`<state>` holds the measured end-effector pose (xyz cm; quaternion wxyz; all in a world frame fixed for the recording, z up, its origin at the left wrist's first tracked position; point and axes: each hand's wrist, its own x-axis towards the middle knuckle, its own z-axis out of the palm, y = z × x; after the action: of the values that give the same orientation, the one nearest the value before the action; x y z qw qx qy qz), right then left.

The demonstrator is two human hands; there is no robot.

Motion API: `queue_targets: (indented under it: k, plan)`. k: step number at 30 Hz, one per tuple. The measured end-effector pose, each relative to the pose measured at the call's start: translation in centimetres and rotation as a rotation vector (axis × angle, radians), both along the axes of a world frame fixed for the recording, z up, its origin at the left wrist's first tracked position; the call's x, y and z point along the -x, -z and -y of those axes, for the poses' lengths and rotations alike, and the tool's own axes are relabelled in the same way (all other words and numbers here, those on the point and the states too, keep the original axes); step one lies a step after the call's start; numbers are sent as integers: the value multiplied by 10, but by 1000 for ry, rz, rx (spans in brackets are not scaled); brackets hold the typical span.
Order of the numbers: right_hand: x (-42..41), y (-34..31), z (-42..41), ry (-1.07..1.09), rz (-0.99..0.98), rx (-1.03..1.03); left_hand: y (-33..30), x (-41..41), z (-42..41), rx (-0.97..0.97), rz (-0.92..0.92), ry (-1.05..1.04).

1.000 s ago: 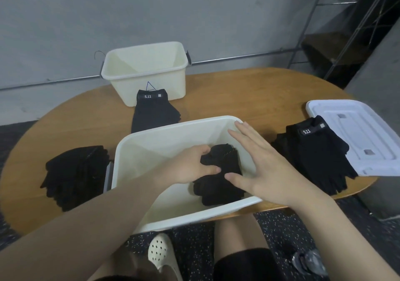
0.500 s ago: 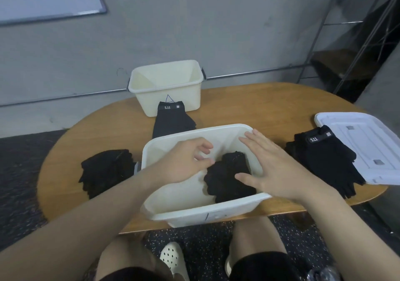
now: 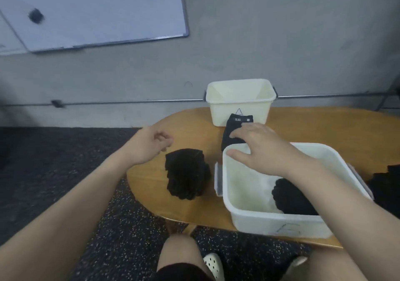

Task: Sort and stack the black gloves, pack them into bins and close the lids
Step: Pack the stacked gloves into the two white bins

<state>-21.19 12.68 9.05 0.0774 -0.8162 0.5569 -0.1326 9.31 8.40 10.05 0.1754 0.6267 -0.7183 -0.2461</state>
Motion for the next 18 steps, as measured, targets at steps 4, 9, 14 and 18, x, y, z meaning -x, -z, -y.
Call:
queue_targets:
  k: [4, 9, 14, 18]
  plan:
    - [-44, 0, 24, -88, -1, -109, 21, -20, 11, 33, 43, -7]
    - [-74, 18, 61, -90, -25, -245, 50, -22, 37, -65, 67, 59]
    - [-95, 34, 100, -120, -77, -348, 68, -23, 68, -185, 191, 219]
    - [-105, 45, 125, -126, -85, -442, 73, -26, 86, -255, 124, 280]
